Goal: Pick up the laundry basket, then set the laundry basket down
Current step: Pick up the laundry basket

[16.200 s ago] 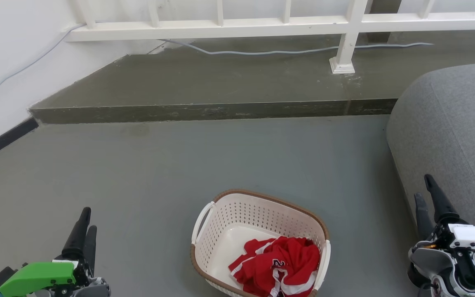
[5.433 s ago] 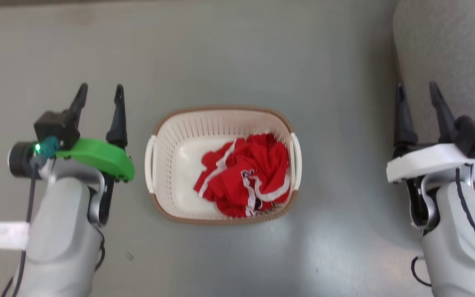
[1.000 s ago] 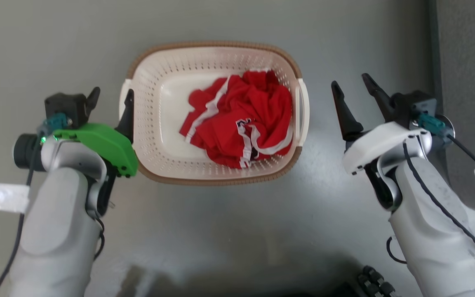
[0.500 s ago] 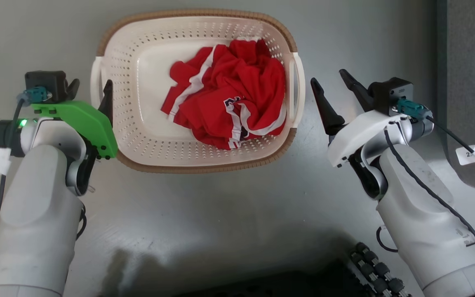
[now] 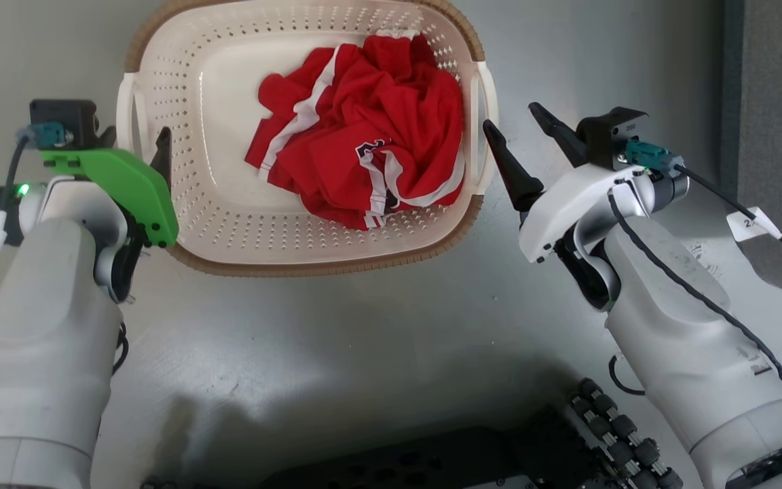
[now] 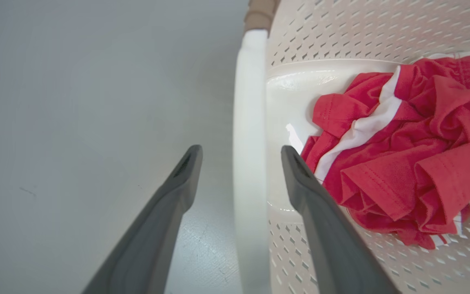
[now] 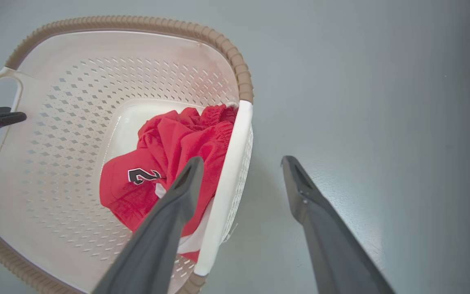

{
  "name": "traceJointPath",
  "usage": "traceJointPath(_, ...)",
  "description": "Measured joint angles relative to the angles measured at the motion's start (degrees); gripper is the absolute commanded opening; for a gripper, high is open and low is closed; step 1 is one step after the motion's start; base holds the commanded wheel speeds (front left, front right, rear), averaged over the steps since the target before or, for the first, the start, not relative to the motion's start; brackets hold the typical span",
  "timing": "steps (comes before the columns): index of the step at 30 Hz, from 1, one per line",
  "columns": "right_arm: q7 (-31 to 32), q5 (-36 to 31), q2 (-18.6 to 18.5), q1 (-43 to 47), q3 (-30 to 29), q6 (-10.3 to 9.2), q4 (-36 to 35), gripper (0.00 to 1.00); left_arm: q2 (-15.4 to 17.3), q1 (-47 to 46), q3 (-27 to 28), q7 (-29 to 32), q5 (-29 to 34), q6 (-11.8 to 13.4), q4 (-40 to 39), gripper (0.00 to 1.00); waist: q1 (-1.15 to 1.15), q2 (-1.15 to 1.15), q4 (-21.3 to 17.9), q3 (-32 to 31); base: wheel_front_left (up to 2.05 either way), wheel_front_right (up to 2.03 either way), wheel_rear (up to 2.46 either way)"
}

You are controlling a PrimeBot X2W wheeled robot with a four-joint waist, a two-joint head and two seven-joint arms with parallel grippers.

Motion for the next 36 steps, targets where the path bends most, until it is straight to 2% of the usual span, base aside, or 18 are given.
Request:
traceJointPath(8, -0.01, 1.69, -0.04, -2.54, 1.42, 0.02, 2.86, 1.0, -0.16, -3.47, -0.3, -0.08, -0.08, -0.46, 3.7, 1.0, 0.0, 0.0, 0.1, 1.73, 0.0, 0.0, 0.0)
traceJointPath(9, -0.01, 2.21, -0.04, -2.81, 1.7, 0.02, 3.31, 0.96, -0.18, -3.7, -0.29, -0.08, -0.09, -0.59, 4.08, 0.96, 0.0, 0.0, 0.18, 1.8, 0.0, 0.0, 0.0)
traceJointPath(10, -0.01, 2.68, -0.04, -3.12, 1.99, 0.03, 3.68, 0.42, -0.18, -3.95, -0.29, -0.08, -0.09, -0.86, 4.71, 0.4, 0.0, 0.0, 0.22, 1.86, 0.0, 0.0, 0.0)
traceJointPath(11, -0.01, 2.94, -0.04, -3.37, 2.22, 0.03, 3.91, 0.0, -0.19, -4.17, -0.31, -0.08, -0.1, -0.88, 5.26, 0.0, 0.0, 0.0, 0.26, 1.9, 0.0, 0.0, 0.0)
traceJointPath(15, -0.13, 3.87, 0.66, -4.49, 3.12, 0.52, 4.78, 0.0, -1.59, -5.24, -0.88, -0.16, -0.42, -1.36, 6.26, 0.0, -0.01, 0.0, 0.44, 1.99, 0.0, 0.0, 0.0)
traceJointPath(26, -0.77, 6.25, 0.54, -6.32, 3.8, 0.54, 7.93, 0.0, -2.32, -7.14, -1.56, -1.15, -2.66, -1.41, 10.38, 0.0, -0.01, 0.0, 0.88, 1.65, 0.0, 0.0, 0.0)
traceJointPath(36, -0.09, 7.92, 0.64, -7.0, 5.12, 0.59, 12.73, 0.0, -4.24, -7.14, -1.87, -0.97, -4.26, -1.46, 14.81, 0.0, -0.01, 0.0, 1.35, -0.69, 0.0, 0.0, 0.0)
